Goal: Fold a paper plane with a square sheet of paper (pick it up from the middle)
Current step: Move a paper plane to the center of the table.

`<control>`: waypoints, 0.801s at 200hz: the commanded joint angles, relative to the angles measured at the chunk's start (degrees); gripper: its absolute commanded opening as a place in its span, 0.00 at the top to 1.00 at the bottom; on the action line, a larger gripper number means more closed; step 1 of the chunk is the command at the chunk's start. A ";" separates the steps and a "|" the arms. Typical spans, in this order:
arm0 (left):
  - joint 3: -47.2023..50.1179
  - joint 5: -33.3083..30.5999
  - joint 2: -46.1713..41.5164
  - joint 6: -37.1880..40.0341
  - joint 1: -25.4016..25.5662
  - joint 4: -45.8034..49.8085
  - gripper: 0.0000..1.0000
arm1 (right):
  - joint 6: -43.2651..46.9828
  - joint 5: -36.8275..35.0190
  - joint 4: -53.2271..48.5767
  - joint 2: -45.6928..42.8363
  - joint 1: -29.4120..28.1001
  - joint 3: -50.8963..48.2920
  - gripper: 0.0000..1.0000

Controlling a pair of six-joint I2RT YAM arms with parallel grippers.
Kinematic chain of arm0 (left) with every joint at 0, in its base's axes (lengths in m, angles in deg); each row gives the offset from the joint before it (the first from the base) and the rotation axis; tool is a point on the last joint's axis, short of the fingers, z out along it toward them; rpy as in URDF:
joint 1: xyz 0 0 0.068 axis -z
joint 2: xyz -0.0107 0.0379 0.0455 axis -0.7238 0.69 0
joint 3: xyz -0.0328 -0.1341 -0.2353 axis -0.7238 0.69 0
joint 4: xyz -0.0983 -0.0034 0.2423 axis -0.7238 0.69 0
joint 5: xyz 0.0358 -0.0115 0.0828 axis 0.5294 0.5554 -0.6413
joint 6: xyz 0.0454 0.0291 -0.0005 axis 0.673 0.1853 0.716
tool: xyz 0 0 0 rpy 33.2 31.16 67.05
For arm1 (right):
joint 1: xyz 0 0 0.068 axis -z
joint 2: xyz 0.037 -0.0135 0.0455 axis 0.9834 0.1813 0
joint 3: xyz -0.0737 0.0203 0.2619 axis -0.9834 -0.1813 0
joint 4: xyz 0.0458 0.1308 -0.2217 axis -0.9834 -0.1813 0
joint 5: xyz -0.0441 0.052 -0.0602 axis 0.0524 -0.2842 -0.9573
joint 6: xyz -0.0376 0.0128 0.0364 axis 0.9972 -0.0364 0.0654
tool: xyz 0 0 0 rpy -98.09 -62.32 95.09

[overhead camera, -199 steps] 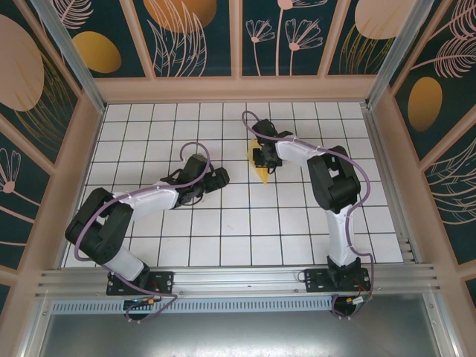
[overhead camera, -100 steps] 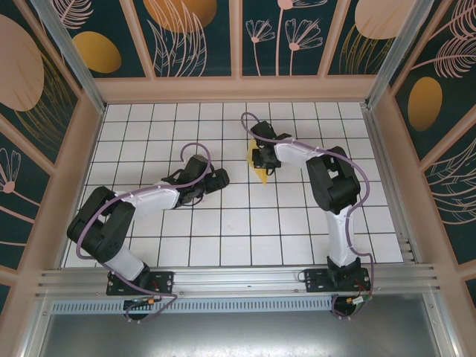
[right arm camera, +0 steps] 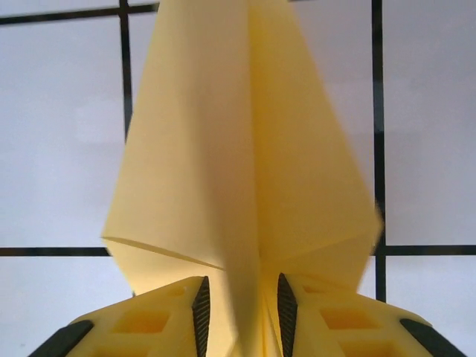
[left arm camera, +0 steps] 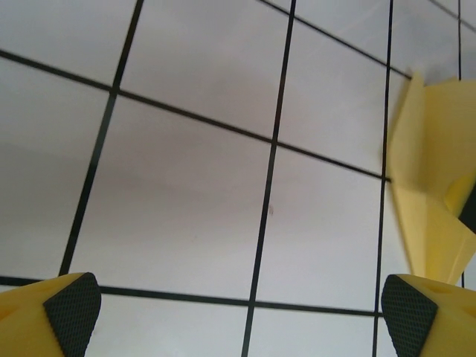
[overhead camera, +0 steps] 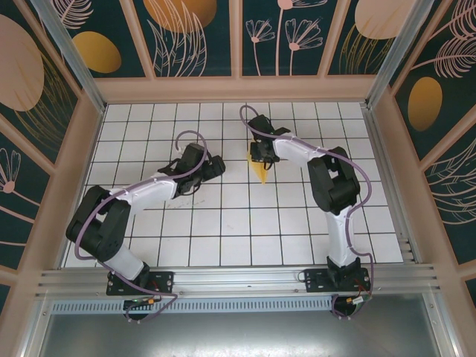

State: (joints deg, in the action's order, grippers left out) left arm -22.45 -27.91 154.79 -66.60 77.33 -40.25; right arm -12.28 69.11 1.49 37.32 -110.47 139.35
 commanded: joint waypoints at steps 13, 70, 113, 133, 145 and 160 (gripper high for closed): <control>-2.91 -1.99 -2.43 2.80 -2.32 3.11 0.02 | -1.80 -2.13 -3.48 -4.18 -0.02 2.09 0.65; -7.55 -7.18 -5.46 7.22 -7.37 6.14 0.02 | -5.11 -10.64 0.82 -17.50 3.86 -4.91 0.46; -5.26 -15.31 -10.16 12.04 -12.88 5.02 0.01 | -3.15 -19.75 14.32 -35.74 11.90 -22.67 0.19; 0.33 -20.91 -14.52 14.85 -15.00 0.89 0.01 | 0.03 -22.46 20.33 -42.08 16.10 -29.93 0.03; 4.24 -23.70 -17.59 16.53 -16.15 -3.14 0.01 | 0.48 -23.48 22.67 -44.91 18.90 -33.47 0.01; 9.00 -27.05 -20.89 18.35 -17.40 -8.19 0.01 | 1.09 -23.03 25.02 -47.49 22.45 -37.18 0.01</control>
State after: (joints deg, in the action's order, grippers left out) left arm -19.74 -46.27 138.46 -53.57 61.66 -40.45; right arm -13.54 49.57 19.15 -6.99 -92.20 107.57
